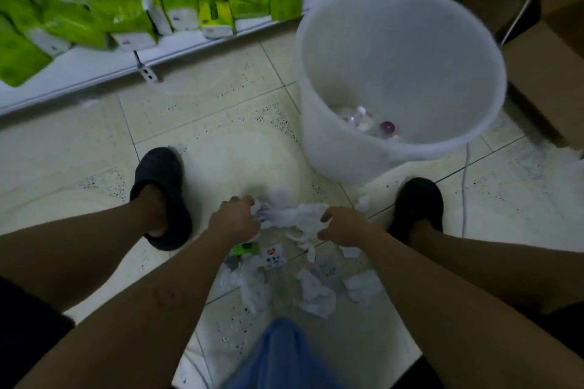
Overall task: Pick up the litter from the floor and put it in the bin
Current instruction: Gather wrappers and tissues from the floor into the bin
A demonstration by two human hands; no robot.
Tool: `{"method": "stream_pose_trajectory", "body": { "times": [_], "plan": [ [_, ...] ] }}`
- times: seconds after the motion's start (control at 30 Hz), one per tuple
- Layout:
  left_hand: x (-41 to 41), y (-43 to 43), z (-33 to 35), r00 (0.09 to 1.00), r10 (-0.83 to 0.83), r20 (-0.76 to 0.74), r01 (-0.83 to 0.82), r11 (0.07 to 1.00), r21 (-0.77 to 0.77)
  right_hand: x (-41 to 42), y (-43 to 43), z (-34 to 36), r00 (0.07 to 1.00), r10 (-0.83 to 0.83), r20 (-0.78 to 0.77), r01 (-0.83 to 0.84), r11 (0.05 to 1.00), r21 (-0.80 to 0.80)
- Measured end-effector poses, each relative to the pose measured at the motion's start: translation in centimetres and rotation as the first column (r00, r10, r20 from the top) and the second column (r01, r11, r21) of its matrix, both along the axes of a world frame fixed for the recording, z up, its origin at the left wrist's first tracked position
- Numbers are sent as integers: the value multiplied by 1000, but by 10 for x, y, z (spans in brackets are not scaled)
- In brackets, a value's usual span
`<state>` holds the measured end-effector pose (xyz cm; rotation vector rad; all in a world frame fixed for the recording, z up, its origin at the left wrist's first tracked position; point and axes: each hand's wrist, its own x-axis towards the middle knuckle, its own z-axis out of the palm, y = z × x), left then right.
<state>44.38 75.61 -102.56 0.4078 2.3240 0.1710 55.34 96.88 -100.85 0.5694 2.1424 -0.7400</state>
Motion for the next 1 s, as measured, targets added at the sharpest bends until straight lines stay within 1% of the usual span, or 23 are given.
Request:
{"method": "stream_pose_trajectory", "body": {
  "times": [0.07, 0.17, 0.33, 0.47, 0.53, 0.57, 0.6, 0.67, 0.73, 0.8, 0.9, 1.0],
  "plan": [
    [-5, 4, -22, 999, 33, 35, -33, 999, -9, -7, -3, -23, 1000, -6, 19, 6, 1000, -19],
    [-12, 11, -52, 993, 78, 91, -78, 997, -9, -19, -5, -57, 1000, 5, 5, -4, 999, -37],
    [-28, 20, -95, 992, 105, 65, -107, 994, 20, -30, -2, -105, 999, -31, -13, 31, 999, 8],
    [-26, 9, -118, 989, 129, 68, -132, 990, 52, -31, -6, -135, 999, -8, 43, 9, 1000, -7],
    [-26, 5, -124, 983, 175, 61, -179, 981, 71, -30, -10, -146, 997, -60, 48, 57, 996, 62],
    [-26, 5, -125, 978, 199, 64, -203, 976, 84, -28, -12, -148, 996, -84, 31, 81, 992, 98],
    [-26, 5, -125, 973, 222, 65, -228, 969, 100, -26, -14, -148, 996, -84, 29, 81, 992, 99],
    [-26, 5, -123, 962, 269, 48, -273, 953, 129, -23, -15, -146, 992, -121, 21, 120, 991, 61],
    [-24, 5, -117, 947, 322, 8, -319, 936, 150, -19, -12, -142, 980, -199, 1, 198, 978, 70],
    [-22, 5, -109, 925, 379, -36, -366, 911, 188, -16, -8, -134, 967, -250, -55, 255, 961, 105],
    [-20, 6, -96, 920, 390, -32, -374, 900, 223, -16, -5, -116, 967, -240, -88, 249, 961, 118],
    [-21, 7, -82, 937, 346, 39, -348, 922, 172, -20, -2, -95, 977, -200, -78, 207, 972, 111]
  ]
}}
